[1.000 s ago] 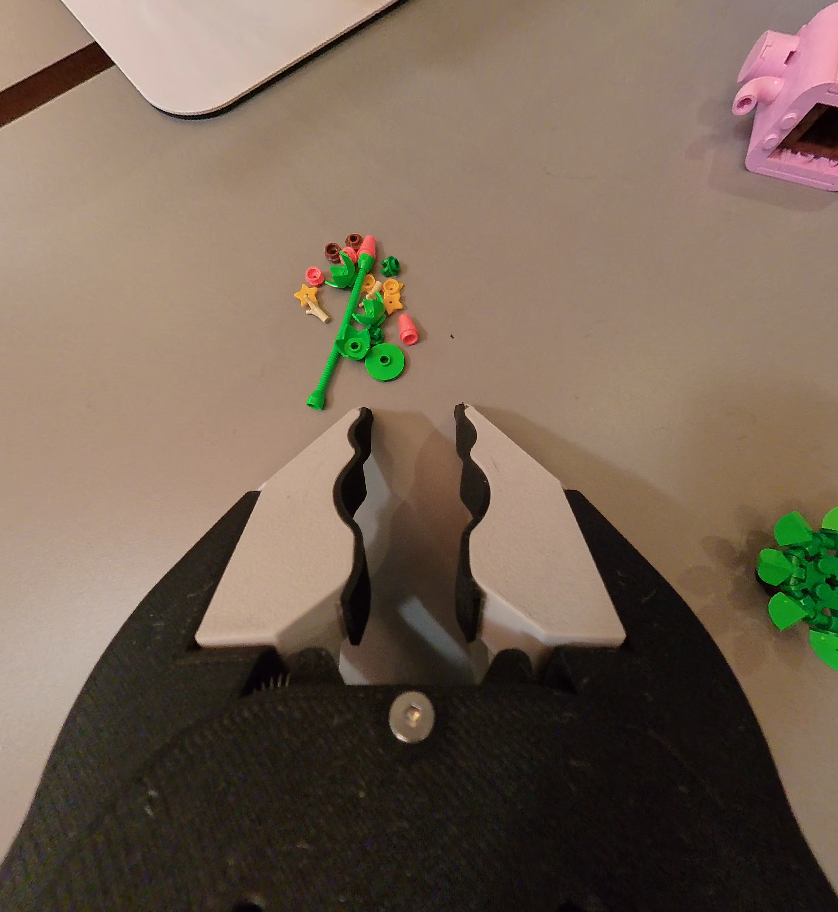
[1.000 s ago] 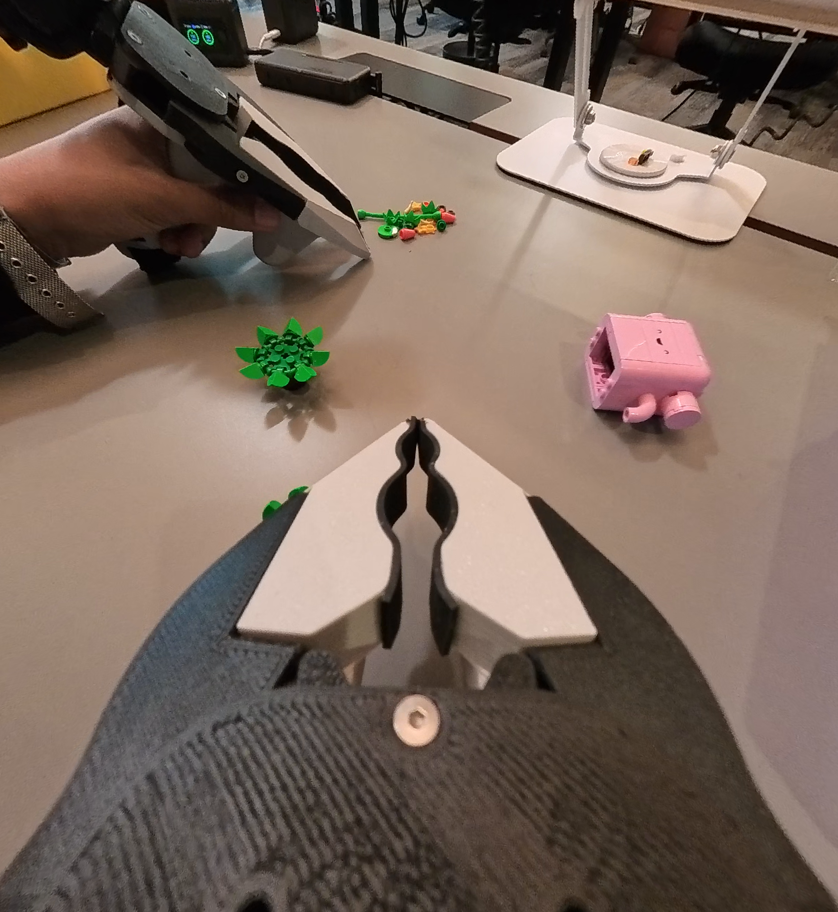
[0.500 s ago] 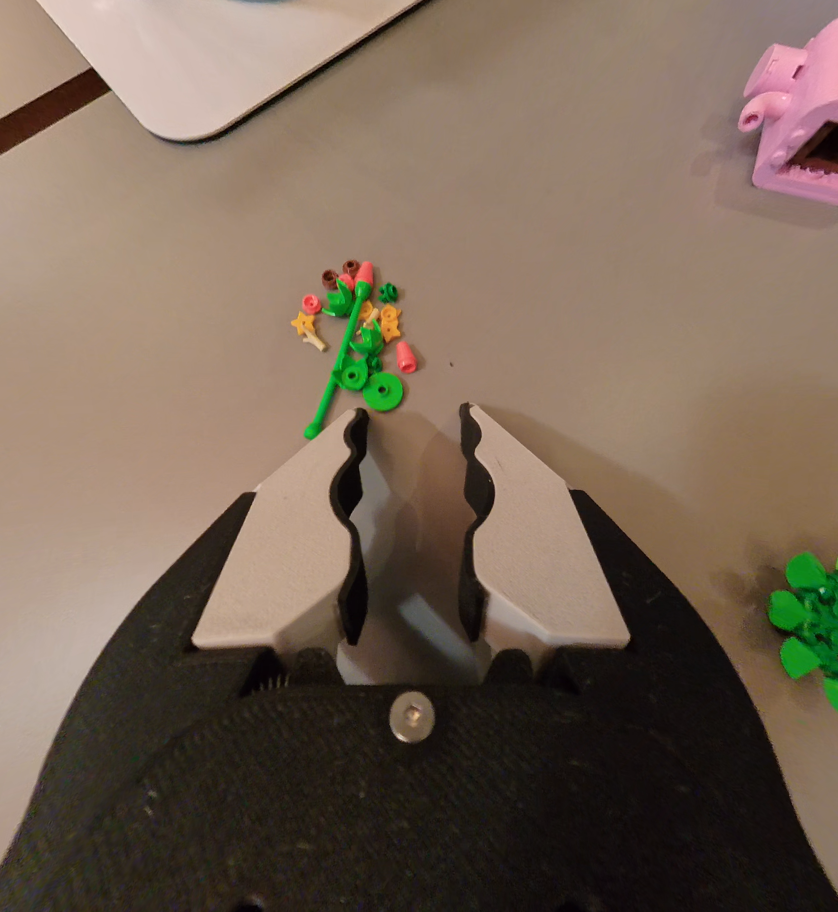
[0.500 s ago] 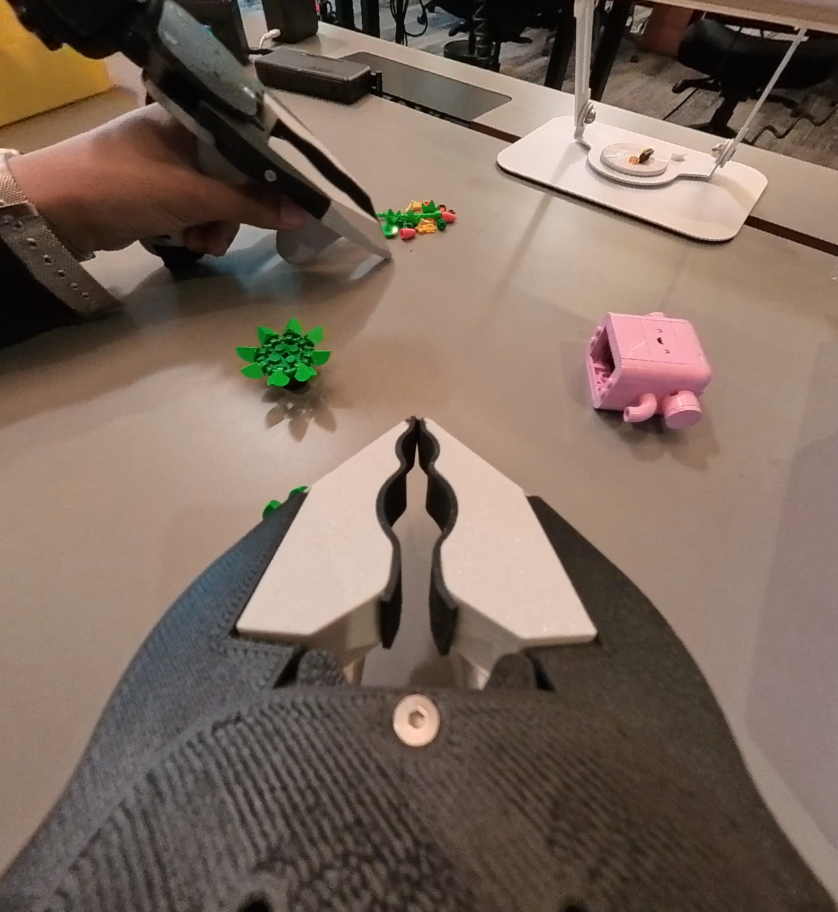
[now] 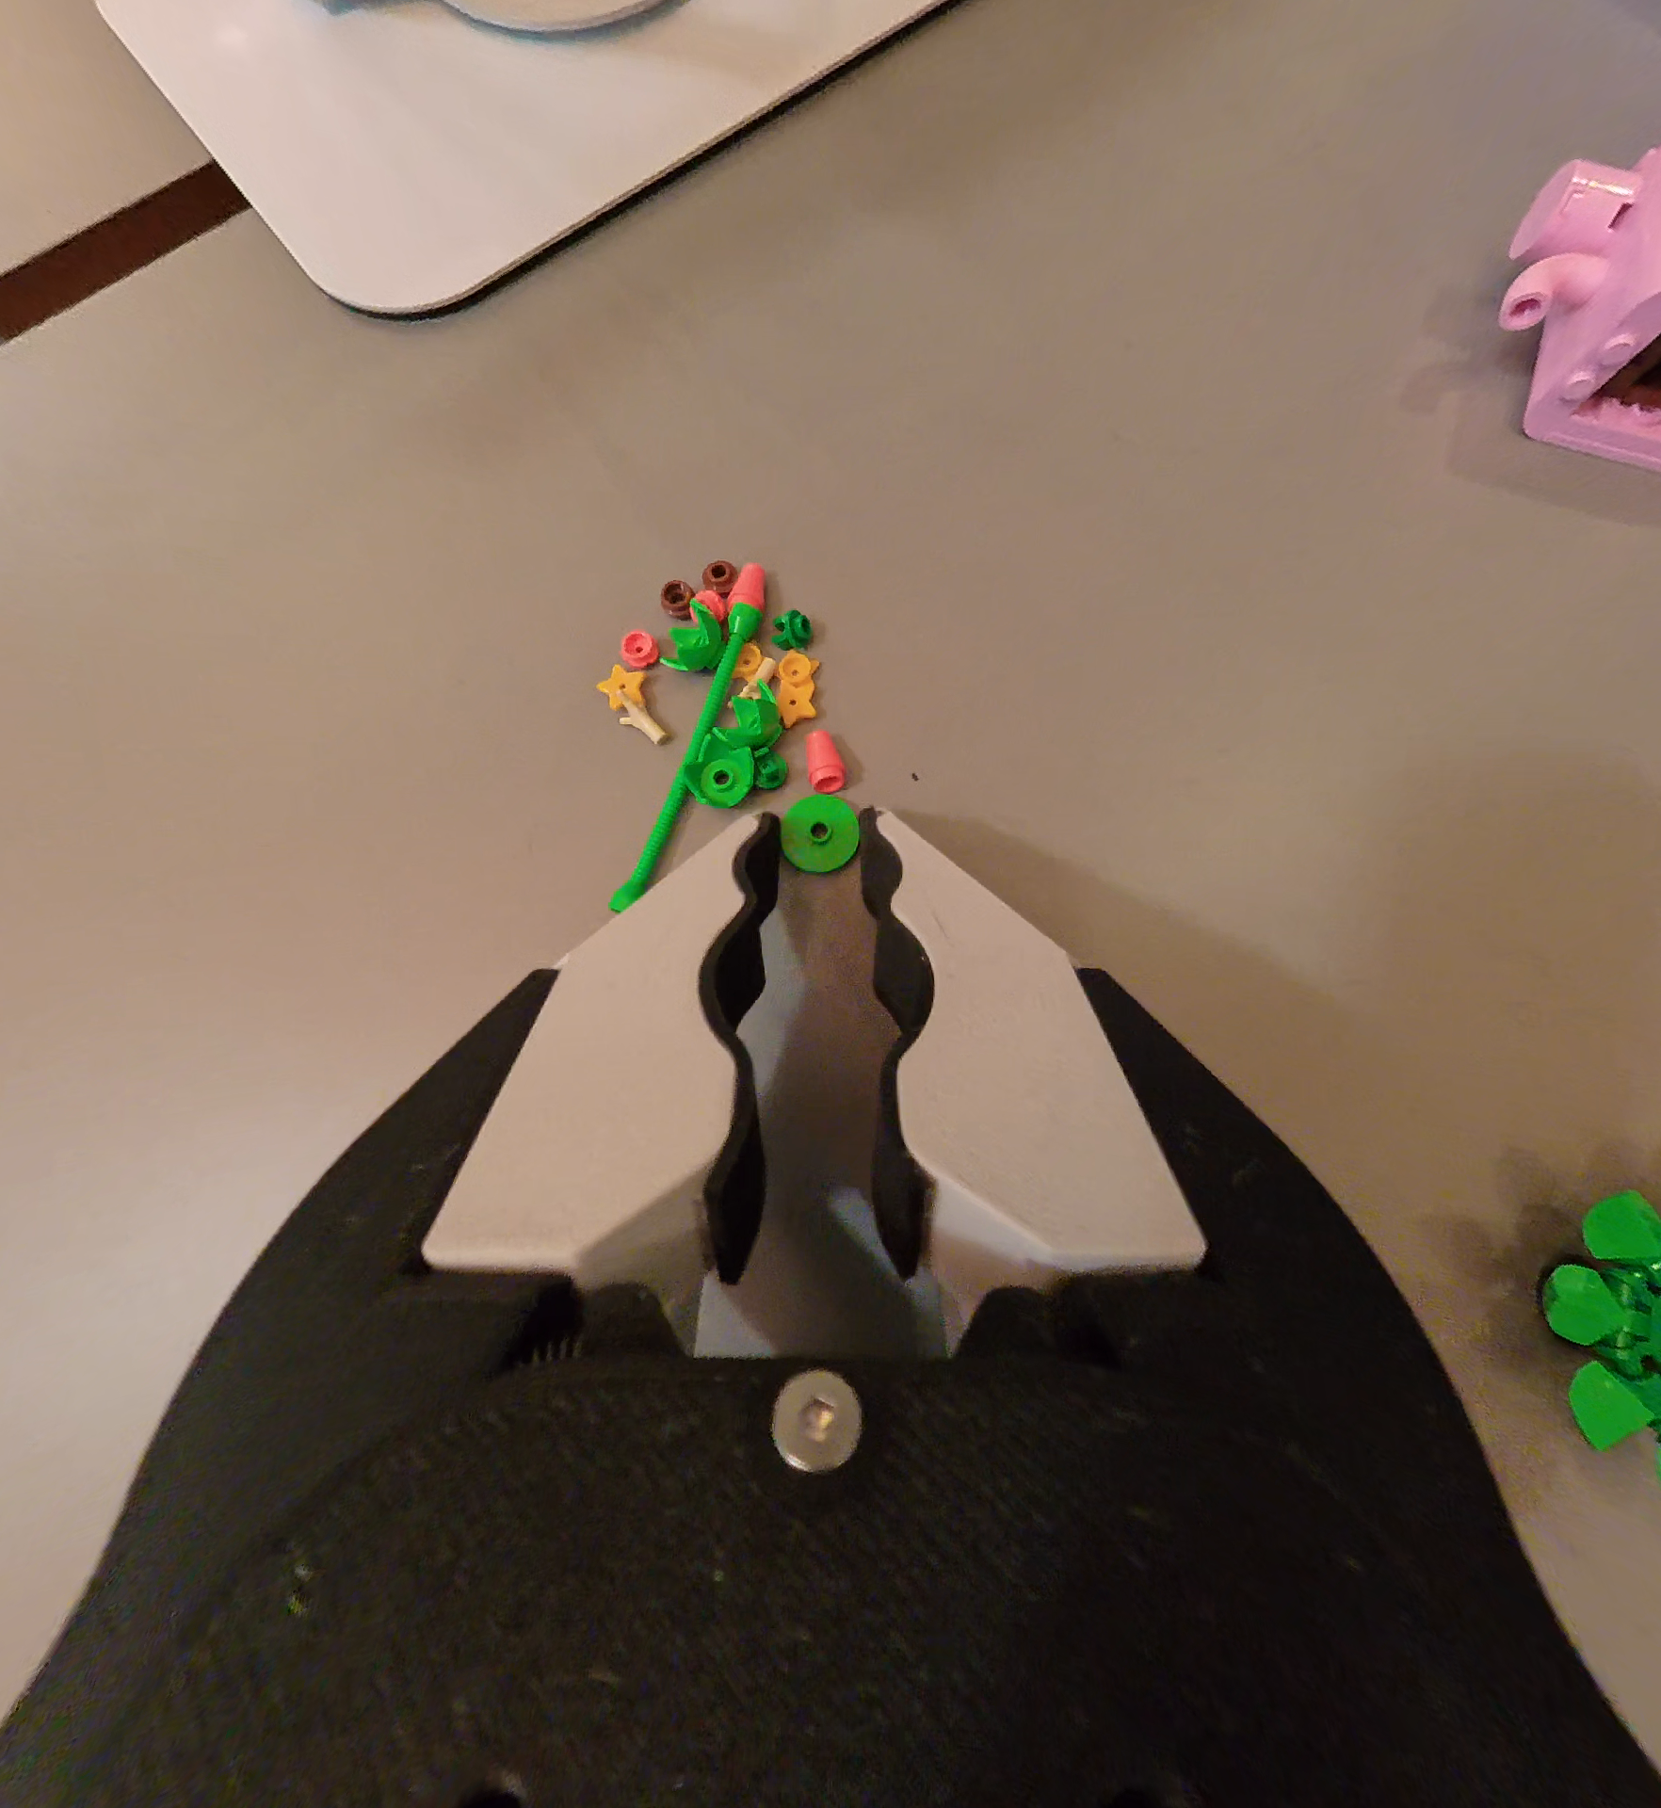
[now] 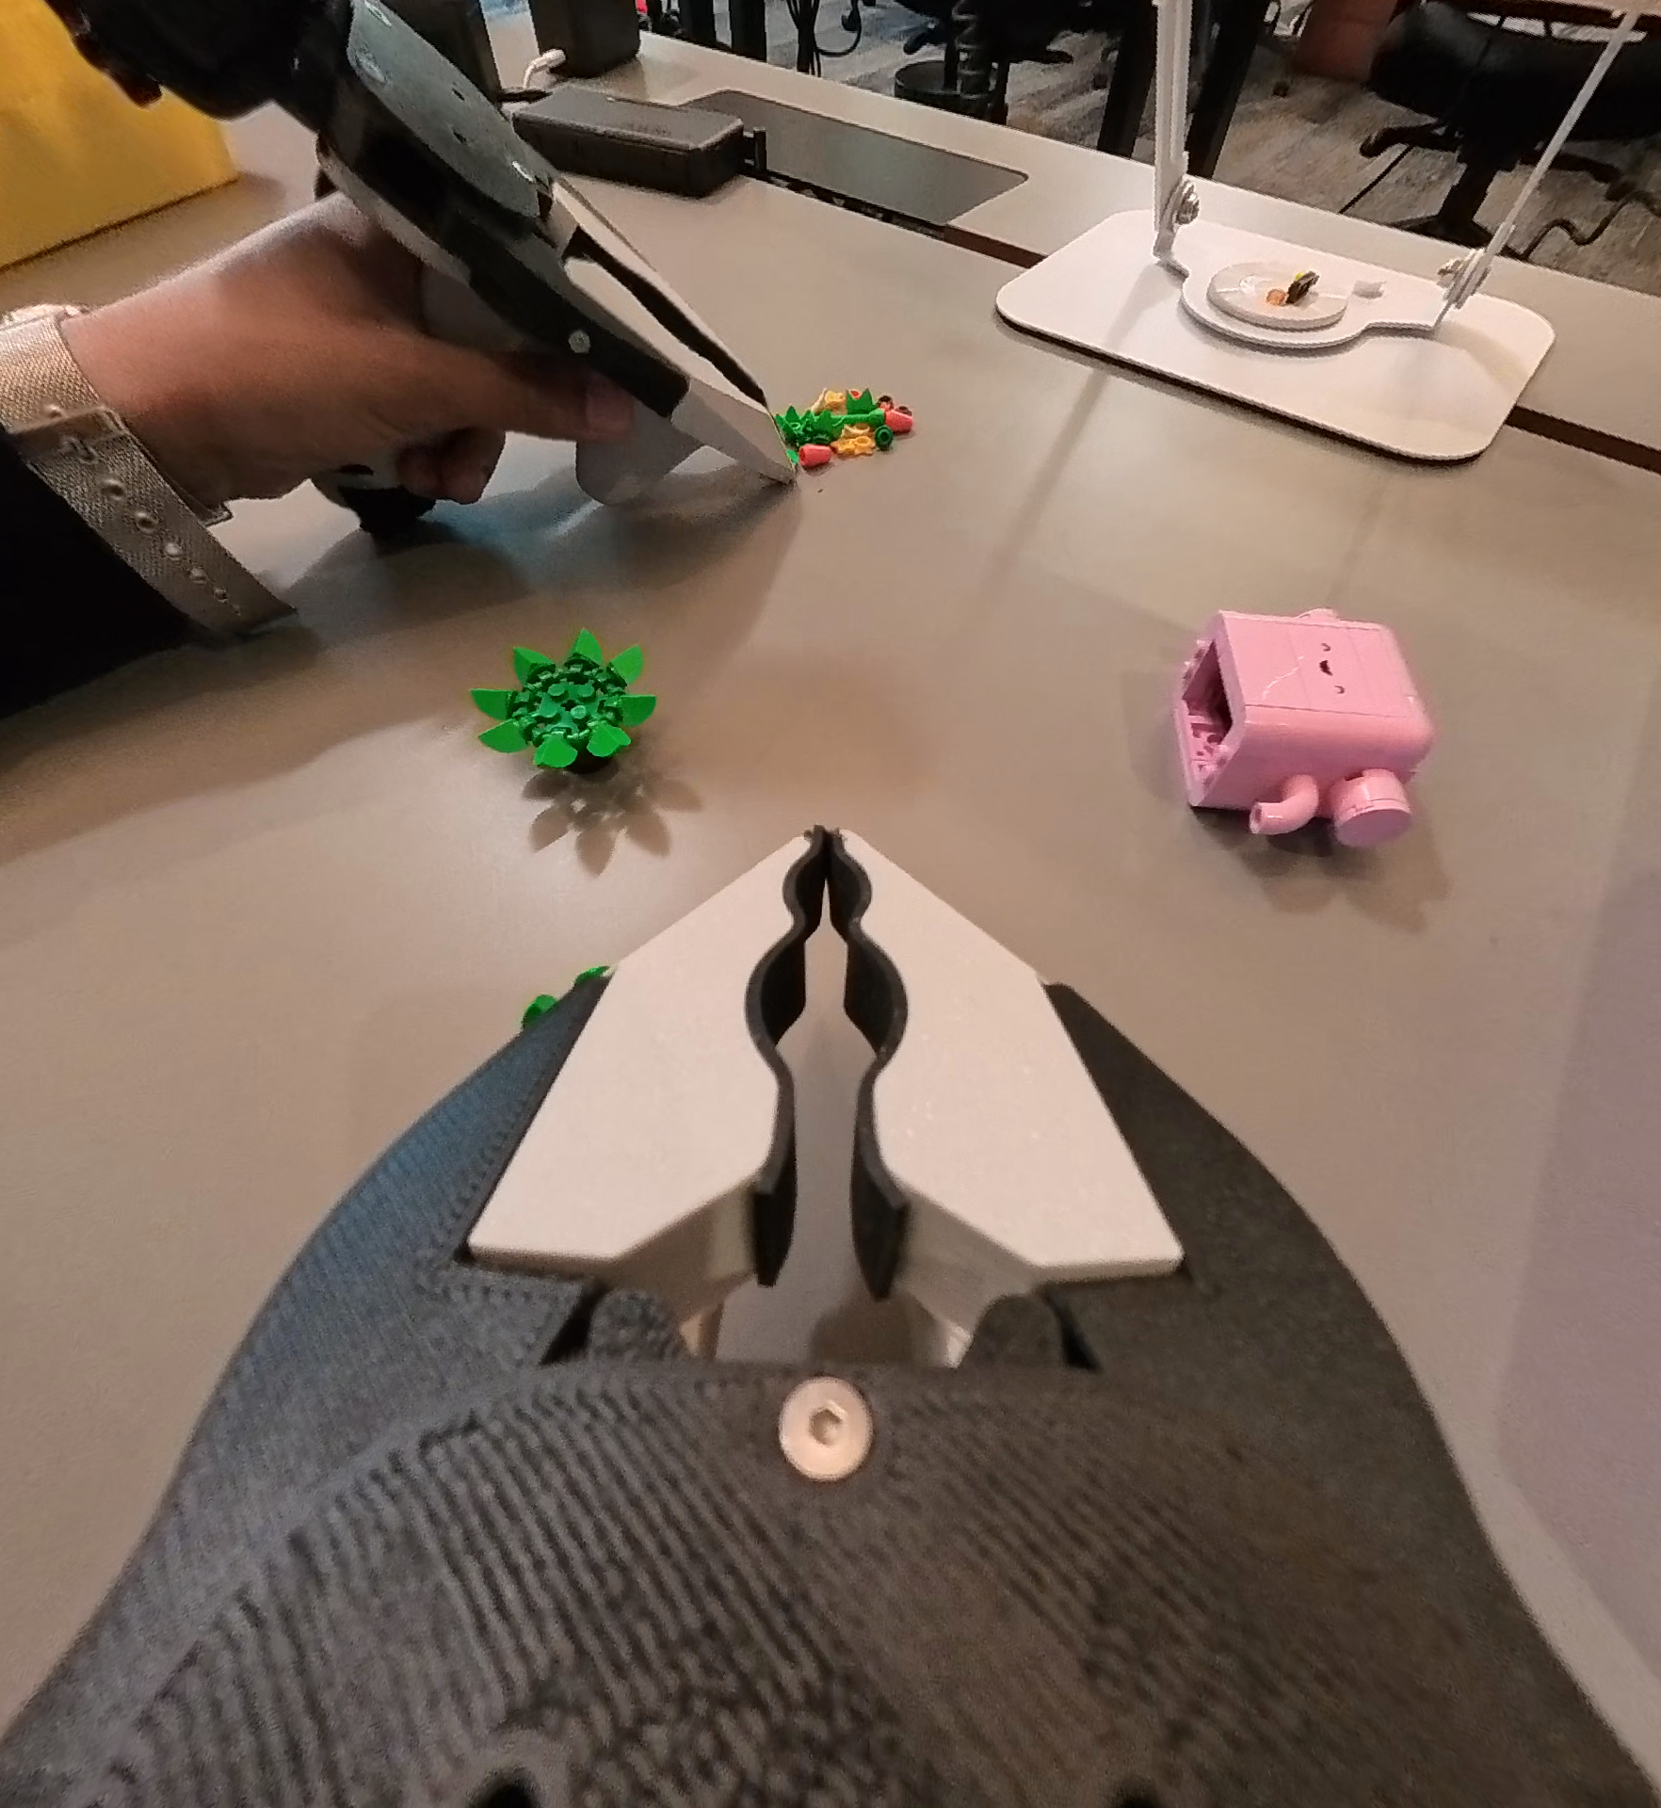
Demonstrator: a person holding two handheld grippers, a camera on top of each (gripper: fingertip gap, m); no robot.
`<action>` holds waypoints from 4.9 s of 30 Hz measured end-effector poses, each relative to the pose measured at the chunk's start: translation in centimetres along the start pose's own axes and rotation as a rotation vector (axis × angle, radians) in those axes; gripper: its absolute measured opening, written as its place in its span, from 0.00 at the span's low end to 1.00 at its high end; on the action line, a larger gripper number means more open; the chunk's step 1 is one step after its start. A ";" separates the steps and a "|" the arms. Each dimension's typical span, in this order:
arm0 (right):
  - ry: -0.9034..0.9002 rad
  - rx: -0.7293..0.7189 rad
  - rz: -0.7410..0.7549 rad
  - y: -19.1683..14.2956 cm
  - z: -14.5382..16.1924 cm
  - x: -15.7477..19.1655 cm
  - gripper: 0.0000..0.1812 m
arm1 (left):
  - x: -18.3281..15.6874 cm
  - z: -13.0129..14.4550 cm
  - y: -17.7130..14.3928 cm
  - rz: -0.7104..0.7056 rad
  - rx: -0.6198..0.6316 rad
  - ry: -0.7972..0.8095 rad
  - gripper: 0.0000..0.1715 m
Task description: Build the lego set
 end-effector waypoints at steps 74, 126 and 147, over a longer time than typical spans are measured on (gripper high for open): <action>0.081 -0.207 -0.017 -2.3 -1.2 -0.9 0.00 | -23.0 4.0 -3.7 0.263 -0.071 0.435 0.09; -0.269 0.230 -0.200 -4.0 0.4 3.1 0.06 | -21.1 5.1 -4.6 0.607 -0.088 0.244 0.36; -0.460 0.471 -0.310 -1.8 1.0 3.5 0.00 | -20.5 4.9 -2.6 0.822 0.066 0.052 0.25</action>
Point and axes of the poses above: each gripper's, where its closed fingertips meet, y out along the fingers, z out of its underside, x = y × z across the jaws, the point moved 6 cm from there along -y, back along the fingers, and after that the axes turned 12 degrees about z, right-handed, at the moved point
